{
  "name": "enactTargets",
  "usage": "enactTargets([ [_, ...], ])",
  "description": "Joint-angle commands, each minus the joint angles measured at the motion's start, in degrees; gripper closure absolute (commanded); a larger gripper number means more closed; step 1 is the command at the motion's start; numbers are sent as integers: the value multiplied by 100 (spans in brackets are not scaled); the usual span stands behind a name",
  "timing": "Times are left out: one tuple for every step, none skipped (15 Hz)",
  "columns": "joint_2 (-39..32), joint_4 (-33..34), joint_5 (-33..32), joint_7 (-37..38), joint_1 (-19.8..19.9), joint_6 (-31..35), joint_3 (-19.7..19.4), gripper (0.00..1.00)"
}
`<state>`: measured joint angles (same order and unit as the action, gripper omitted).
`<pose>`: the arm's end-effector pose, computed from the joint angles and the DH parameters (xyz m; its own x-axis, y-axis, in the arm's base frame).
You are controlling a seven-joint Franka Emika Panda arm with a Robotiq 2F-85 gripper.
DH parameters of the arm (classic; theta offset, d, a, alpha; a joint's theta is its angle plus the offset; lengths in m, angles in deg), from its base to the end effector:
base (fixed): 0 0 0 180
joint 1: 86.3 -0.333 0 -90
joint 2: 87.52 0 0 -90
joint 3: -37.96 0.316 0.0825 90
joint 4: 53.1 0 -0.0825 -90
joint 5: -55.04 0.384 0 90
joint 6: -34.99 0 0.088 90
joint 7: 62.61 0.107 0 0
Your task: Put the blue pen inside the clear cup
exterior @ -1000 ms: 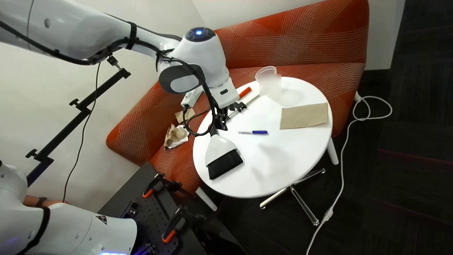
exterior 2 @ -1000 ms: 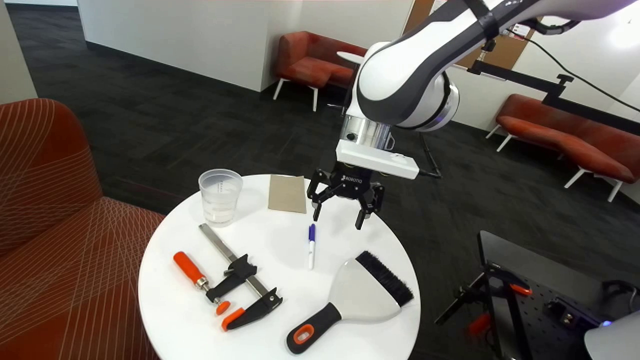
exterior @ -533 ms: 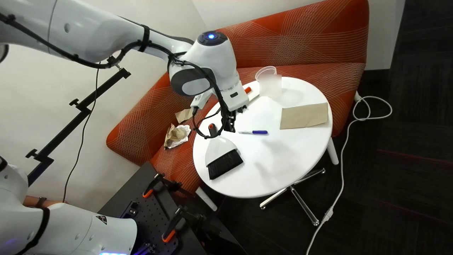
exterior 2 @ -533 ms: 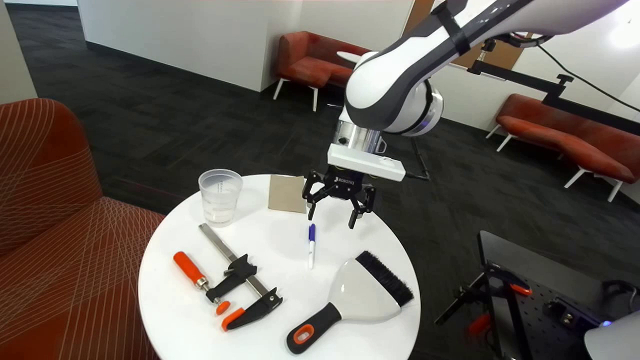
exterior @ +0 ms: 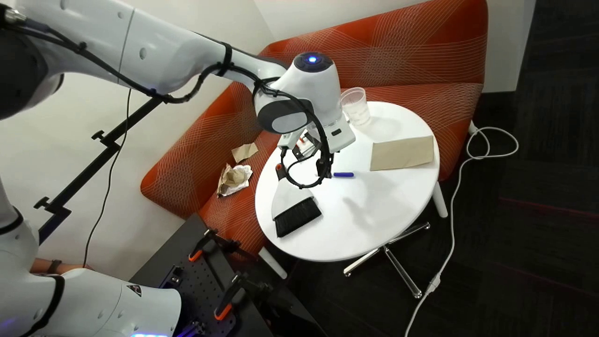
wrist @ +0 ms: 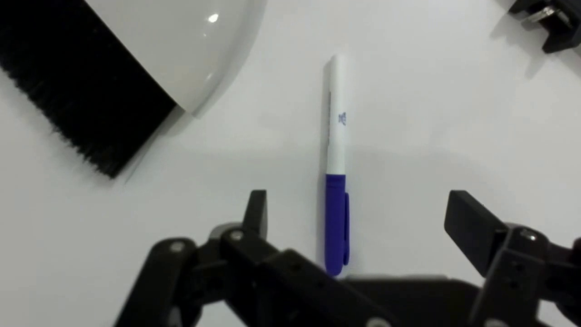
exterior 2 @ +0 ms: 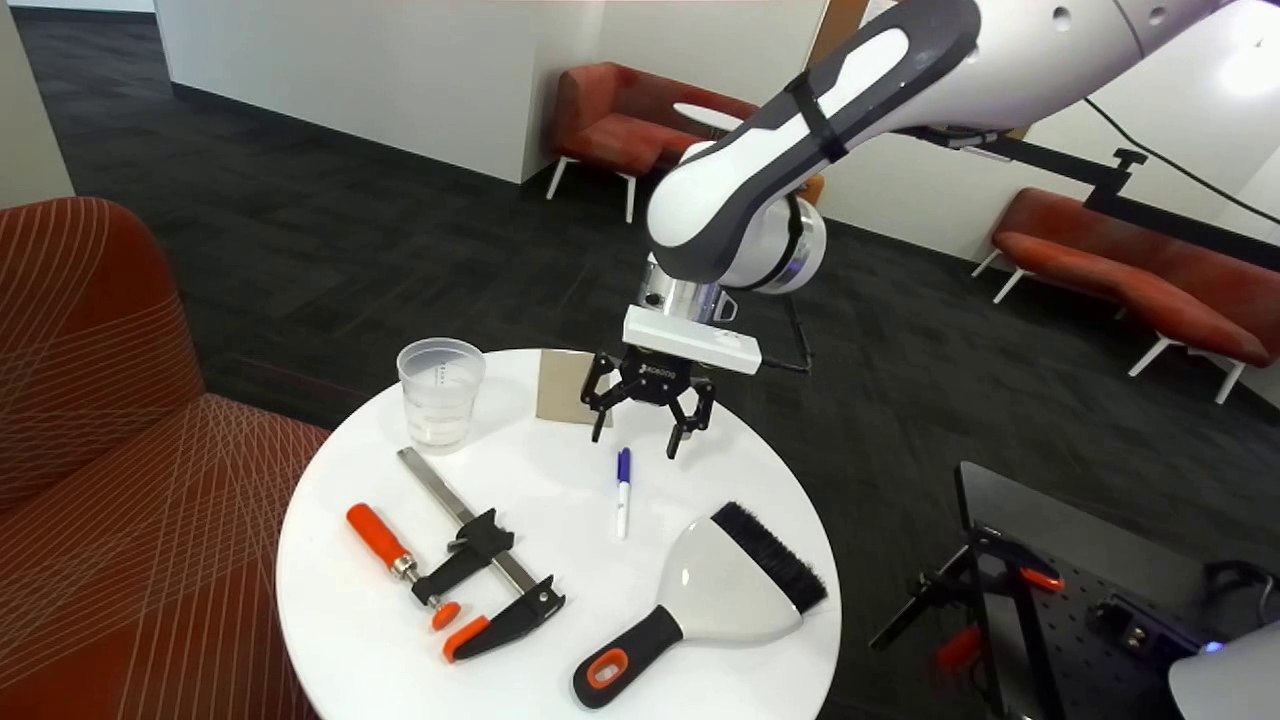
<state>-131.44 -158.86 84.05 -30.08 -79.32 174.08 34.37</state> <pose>0.6012 -0.1102 0.0932 0.3957 -0.8706 -0.2923 -0.9161 -0.3966 -0.0591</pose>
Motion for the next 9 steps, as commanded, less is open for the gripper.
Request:
enactTargets([
  [-353, 515, 54, -202, 157, -247, 92, 0],
  [-425, 594, 42, -241, 164, -259, 88, 0],
  [-493, 671, 24, -223, 158, -286, 70, 0],
  [-550, 736, 7, -191, 153, -314, 53, 0],
  [-598, 797, 1, -187, 162, -351, 50, 0],
  [-643, 842, -11, -169, 158, -368, 37, 0],
  [-684, 885, -16, -172, 162, -386, 33, 0],
  [-718, 913, -19, -176, 166, -385, 32, 0],
  [-751, 936, -26, -165, 163, -378, 21, 0],
])
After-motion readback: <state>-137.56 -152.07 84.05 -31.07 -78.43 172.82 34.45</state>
